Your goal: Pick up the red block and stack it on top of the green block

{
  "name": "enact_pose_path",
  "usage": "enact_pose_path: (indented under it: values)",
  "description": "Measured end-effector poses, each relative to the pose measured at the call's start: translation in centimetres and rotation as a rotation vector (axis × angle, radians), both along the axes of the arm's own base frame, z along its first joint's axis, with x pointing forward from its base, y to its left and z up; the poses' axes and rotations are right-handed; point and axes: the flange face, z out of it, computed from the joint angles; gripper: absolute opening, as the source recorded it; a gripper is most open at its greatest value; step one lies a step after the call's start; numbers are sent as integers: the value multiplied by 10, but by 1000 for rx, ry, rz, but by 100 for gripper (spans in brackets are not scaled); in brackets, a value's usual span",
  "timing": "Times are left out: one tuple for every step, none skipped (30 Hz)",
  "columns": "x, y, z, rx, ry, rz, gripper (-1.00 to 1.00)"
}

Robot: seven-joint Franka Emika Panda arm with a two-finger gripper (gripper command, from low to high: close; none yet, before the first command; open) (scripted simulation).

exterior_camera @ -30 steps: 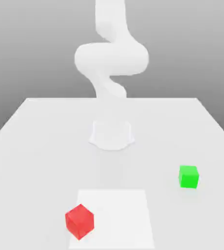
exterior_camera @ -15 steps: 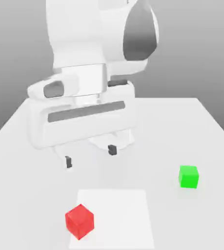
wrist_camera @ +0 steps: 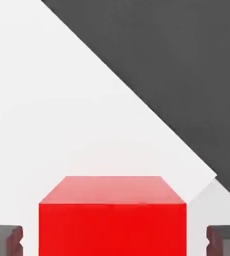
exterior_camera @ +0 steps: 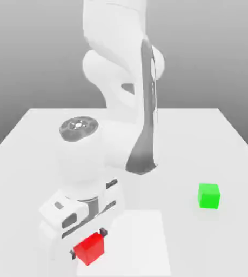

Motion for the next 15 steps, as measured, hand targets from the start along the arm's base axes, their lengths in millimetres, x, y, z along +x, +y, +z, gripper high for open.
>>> enact_pose_path:
  values:
    - [0,0,0,0,1,0,-100]
    - [0,0,0,1,2,0,-100]
    - [0,0,-3,1,1,0,-100]
    - [0,0,2,0,1,1,-100]
    - [1,0,10,-1,0,1,-100]
    - [1,0,21,-1,-1,2,-100]
    - [2,0,32,-1,-1,2,-100]
    - [1,0,43,-1,0,2,-100]
    - [0,1,54,1,1,2,-100]
    - [-2,15,61,6,3,43,-100]
    - [-5,40,64,14,5,112,-100]
    - [-9,65,67,20,8,186,-100]
    - [-16,95,70,25,10,273,-100]
    - [-26,134,73,30,13,386,-100]
    - [-37,162,76,34,14,476,-100]
